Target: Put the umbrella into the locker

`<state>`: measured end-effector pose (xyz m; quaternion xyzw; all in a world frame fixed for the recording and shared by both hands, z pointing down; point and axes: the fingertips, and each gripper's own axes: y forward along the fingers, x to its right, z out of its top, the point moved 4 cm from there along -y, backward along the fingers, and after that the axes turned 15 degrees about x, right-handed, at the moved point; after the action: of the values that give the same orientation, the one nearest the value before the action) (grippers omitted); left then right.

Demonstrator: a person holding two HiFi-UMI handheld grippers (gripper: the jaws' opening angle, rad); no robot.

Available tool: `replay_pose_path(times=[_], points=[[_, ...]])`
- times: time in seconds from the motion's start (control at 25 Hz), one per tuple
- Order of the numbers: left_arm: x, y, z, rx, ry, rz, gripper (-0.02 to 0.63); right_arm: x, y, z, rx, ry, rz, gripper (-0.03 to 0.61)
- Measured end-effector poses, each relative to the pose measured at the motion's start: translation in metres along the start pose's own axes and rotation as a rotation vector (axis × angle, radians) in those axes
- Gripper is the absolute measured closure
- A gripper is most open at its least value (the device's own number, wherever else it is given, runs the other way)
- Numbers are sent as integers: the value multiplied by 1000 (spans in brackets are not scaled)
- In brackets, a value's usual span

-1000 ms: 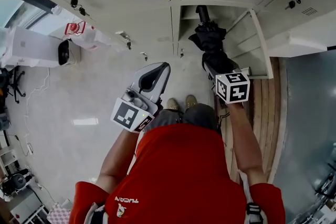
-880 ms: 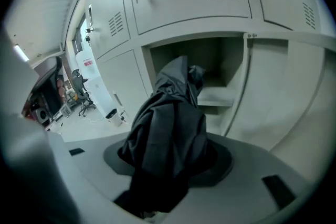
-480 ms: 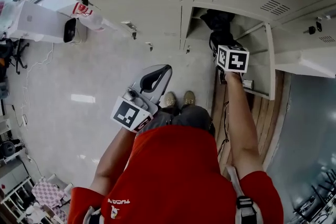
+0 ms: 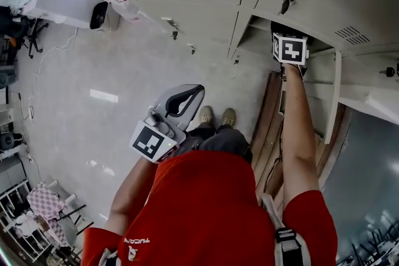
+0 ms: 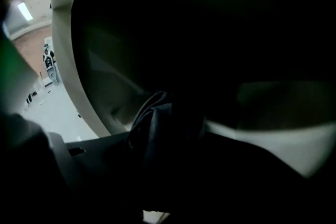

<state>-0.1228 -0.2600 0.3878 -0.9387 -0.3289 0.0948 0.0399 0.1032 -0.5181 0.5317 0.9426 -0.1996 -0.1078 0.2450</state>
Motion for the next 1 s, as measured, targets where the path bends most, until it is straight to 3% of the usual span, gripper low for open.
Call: replay_pose_path(times=[0.36, 0.64, 0.8, 1.0], points=[[5, -2, -10, -53, 6, 20, 609, 6, 34, 7, 31, -233, 12, 345], [7, 10, -9, -67, 6, 11, 609, 12, 51, 15, 101, -268, 15, 345], [2, 18, -20, -129, -11, 29, 609, 9, 54, 14, 117, -274, 45, 324], [-3, 40, -15, -70, 8, -6, 609, 10, 50, 15, 161, -283, 31, 276]])
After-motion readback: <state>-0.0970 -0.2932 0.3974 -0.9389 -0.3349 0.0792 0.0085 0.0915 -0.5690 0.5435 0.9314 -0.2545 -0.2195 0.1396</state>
